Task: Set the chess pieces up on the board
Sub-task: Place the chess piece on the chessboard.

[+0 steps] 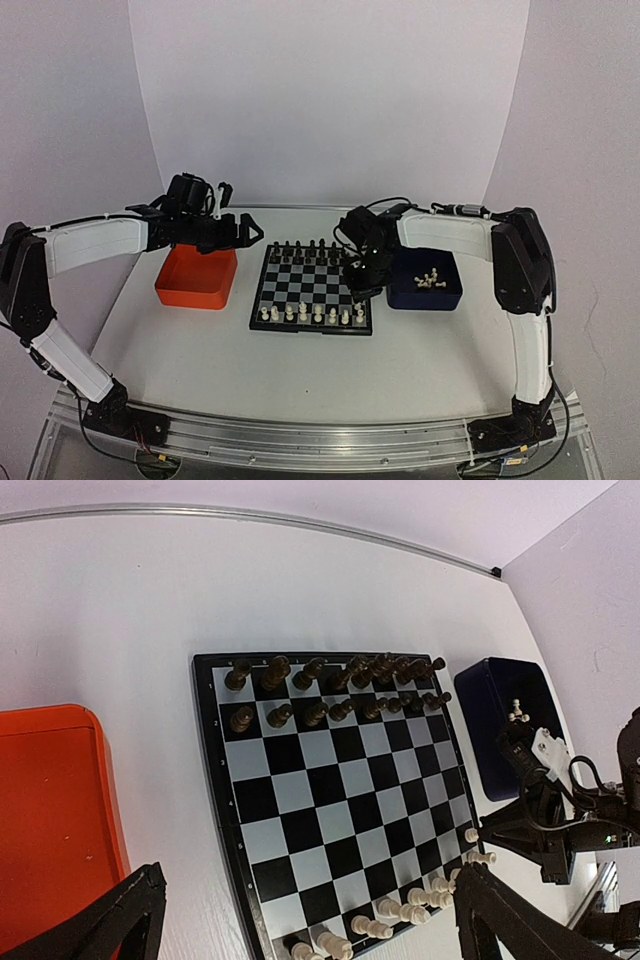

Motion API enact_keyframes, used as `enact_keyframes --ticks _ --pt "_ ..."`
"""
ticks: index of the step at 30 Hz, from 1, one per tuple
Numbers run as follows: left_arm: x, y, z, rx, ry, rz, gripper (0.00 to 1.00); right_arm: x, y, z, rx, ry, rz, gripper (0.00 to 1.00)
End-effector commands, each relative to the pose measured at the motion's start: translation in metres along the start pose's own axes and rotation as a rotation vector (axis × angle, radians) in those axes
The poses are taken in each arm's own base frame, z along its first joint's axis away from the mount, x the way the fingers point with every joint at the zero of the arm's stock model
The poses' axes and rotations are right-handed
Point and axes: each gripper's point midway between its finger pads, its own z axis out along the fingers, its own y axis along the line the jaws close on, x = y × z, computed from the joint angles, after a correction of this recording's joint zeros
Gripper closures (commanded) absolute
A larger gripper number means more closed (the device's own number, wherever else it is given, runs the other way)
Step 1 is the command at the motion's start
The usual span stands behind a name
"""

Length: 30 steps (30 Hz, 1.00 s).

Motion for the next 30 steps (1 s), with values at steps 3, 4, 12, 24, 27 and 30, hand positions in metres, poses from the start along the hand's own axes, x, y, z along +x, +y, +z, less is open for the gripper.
enact_keyframes --ticks 3,4,12,24,27,30 --pt "-0.0108 -0.0074 -0.0131 0.019 -0.048 -0.001 0.00 0.0072 0.0010 0.0012 0.009 0.018 0.001 1.00" --pt "-0.0108 -0.0075 -0.0135 0.019 -0.049 -0.002 0.00 0.0077 0.0016 0.0013 0.009 0.019 -0.002 1.00" --pt "-0.0096 -0.0073 -0.0148 0.020 -0.049 -0.005 0.00 0.0100 0.0039 0.0069 0.013 0.030 -0.002 1.00" --pt "-0.0090 -0.0074 -0.0185 0.020 -0.052 -0.006 0.00 0.0095 0.0000 0.0052 0.051 0.014 0.004 0.79" --pt "-0.0092 -0.0078 -0.0200 0.019 -0.052 -0.004 0.00 0.0074 0.0002 0.0038 0.053 0.006 0.006 0.77" --pt "-0.0091 -0.0071 -0.0216 0.014 -0.054 -0.001 0.00 0.0047 0.0024 -0.0008 0.044 -0.005 0.008 0.76"
